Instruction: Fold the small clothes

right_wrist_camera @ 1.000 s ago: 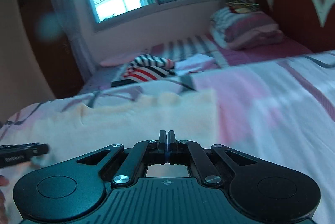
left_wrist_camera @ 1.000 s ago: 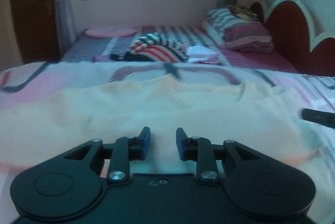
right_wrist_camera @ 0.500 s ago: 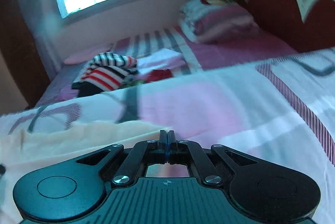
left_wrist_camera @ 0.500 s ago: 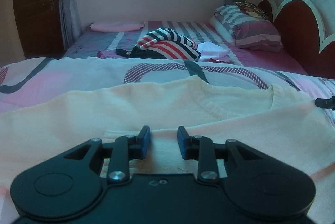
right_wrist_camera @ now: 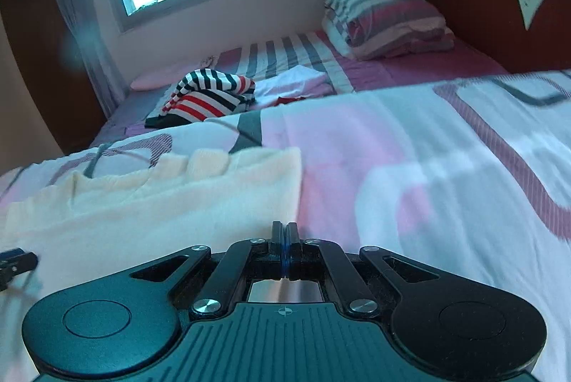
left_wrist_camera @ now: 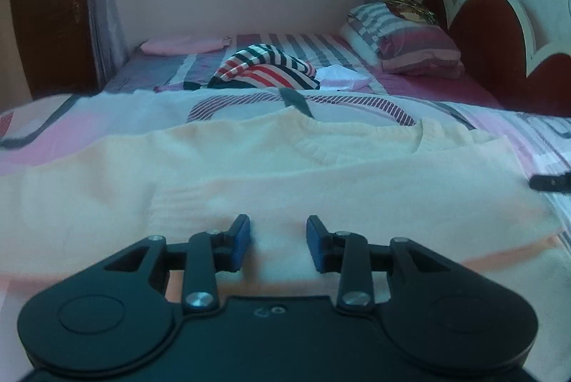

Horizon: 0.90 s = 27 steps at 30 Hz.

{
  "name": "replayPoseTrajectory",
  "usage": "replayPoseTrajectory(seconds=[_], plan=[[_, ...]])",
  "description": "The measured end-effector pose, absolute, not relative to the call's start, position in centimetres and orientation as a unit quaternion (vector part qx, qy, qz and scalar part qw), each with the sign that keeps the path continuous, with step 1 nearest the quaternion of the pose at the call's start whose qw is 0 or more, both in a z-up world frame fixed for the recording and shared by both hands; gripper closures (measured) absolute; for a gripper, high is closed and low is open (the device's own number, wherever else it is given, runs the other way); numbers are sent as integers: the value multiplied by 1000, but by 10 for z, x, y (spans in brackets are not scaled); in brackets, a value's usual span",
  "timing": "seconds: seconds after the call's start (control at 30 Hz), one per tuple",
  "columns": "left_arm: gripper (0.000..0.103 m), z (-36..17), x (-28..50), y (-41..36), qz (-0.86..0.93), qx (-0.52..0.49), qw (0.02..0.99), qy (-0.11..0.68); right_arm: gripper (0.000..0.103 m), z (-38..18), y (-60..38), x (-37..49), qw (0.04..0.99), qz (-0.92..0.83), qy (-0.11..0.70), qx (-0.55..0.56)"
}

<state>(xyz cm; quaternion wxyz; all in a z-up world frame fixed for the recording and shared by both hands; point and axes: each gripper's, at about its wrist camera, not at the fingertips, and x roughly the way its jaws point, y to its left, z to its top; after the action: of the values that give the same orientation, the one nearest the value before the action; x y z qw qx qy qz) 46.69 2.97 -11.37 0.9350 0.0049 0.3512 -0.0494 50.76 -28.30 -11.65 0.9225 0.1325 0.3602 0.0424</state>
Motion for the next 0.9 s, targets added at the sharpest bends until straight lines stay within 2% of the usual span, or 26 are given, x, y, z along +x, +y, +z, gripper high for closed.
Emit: replayPoseTrajectory(seconds=[0.2,0.3,0.47,0.53,0.6,0.73,0.9], plan=[[69,-112,450,35,-44,3,936,350,103,-97,-282,453,927,70,338,149],[67,-108,444,36,-41,-4,941,336,103,-110,-272,453,917,63,373,125],[64,-118,446,40,-35,8,936,350,103,-97,-274,440,931,54,334,134],[64,-115,444,40,-32,9,935,353,103,-111,-272,447,917,53,374,127],[64,-109,437,48,-28,-3,937,349,103,-107,-272,444,919,50,370,126],[65,-100,414,86,9,-15,948,317,103,-85,-274,430,928,59,339,144],[65,-94,391,178,113,-109,944,292,103,-83,-257,431,927,70,340,145]])
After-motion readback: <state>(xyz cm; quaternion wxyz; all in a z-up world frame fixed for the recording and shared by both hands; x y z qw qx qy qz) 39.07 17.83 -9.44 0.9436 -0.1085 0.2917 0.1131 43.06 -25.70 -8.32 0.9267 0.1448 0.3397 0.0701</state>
